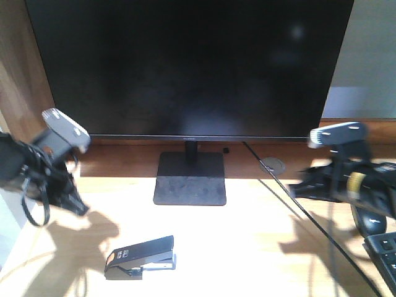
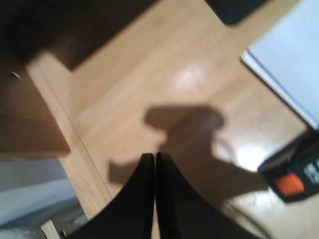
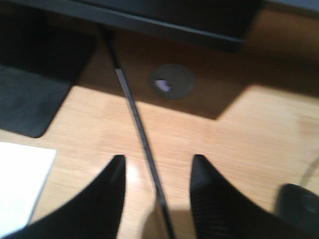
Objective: Grab stapler and paper to desk for stapling
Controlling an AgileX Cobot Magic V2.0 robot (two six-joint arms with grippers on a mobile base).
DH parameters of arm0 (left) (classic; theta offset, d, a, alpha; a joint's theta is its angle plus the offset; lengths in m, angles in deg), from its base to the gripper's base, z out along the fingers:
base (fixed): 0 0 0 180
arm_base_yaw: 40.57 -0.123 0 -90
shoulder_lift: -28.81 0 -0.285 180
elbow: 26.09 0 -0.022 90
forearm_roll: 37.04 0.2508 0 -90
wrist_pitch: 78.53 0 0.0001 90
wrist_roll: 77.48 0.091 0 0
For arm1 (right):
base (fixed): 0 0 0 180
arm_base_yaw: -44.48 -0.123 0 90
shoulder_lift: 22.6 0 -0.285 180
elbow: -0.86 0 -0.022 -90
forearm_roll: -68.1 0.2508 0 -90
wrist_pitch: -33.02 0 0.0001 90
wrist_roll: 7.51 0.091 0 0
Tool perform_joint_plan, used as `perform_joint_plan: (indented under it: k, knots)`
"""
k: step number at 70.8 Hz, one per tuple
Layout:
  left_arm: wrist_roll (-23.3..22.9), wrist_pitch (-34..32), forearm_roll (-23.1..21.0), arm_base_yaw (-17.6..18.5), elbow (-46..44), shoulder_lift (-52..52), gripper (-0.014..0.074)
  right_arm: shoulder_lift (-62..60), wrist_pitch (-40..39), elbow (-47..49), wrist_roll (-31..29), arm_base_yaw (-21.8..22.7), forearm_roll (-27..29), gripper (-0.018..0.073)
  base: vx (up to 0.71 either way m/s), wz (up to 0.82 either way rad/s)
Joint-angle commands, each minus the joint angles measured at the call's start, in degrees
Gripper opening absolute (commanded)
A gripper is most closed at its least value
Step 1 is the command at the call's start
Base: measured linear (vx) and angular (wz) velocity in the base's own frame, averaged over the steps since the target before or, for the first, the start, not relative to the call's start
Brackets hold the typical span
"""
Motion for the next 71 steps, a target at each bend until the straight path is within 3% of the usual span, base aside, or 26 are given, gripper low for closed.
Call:
perform_joint_plan:
  k: [1,6,39,71]
  knots:
    - [-3.4,-6.4,0.6,-0.1,-1.2,4.3,-0.0006,-6.4,4.0,-1.2,-1.0,0.2,-2.0,0.0099,0.0,0.0]
    - [-4.3,-8.7,0.6,-0.1,-0.6,5.9,-0.0006,-9.9,4.0,-2.9,-1.0,0.2,-1.9,-0.0016,0.0,0.0]
    - [-4.2,-32.4,0.6,-0.1,21.5,27.3,-0.0006,-33.4,3.2,-16.4,4.0,0.2,-1.7,-0.001,0.0,0.0]
    - [-4.2,-34.2,0.6,-0.1,34.8,51.5,-0.0006,-57.7,-2.4,-27.5,4.0,0.2,-1.7,-0.001,0.0,0.0]
